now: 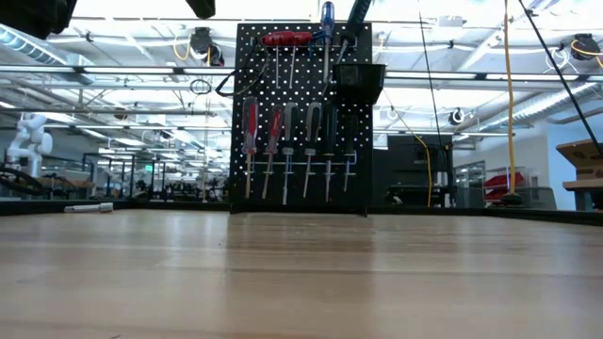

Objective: Hang tools onto peg board
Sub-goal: Put the socket wrench into the black bin on the peg board

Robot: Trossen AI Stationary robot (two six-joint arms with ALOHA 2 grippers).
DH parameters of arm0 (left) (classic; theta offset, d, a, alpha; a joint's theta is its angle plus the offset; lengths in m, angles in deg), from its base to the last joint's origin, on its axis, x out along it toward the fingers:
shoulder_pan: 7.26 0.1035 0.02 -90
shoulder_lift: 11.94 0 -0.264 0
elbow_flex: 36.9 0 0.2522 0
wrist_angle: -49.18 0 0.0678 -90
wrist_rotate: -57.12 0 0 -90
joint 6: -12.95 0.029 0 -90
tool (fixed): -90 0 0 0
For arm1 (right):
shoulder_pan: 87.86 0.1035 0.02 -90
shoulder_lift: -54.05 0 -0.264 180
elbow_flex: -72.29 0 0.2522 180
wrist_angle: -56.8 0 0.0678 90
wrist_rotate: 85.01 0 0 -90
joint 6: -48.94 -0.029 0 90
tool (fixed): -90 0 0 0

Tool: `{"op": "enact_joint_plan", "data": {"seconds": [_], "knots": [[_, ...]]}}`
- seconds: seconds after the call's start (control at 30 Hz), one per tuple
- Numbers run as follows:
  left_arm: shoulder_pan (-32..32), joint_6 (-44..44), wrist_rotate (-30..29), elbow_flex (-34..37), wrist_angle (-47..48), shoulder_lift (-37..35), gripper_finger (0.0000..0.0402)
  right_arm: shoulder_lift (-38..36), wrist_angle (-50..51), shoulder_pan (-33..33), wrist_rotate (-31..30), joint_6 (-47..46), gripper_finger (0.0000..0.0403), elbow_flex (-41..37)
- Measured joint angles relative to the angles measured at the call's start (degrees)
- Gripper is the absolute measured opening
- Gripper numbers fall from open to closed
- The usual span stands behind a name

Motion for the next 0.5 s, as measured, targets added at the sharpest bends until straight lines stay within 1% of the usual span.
{"op": "enact_joint_plan", "data": {"seconds": [0.13, 0.23, 0.5], "knots": [[0.27, -0.14, -2.45, 0.0, -0.04, 0.0, 0.0065, -0.01, 0.05, -0.37, 0.32, -0.53, 0.0265, 0.0], [0.86, -1.51, -2.46, 0.0, -0.04, 0.0, 0.0065, -0.02, 0.06, -0.88, 0.28, -0.56, 0.0259, 0.0], [1.11, -1.6, -2.53, 0.0, 0.7, 0.0, 0.0065, -0.02, 0.53, -2.07, 0.16, -2.49, 0.0228, 0.0]]}}
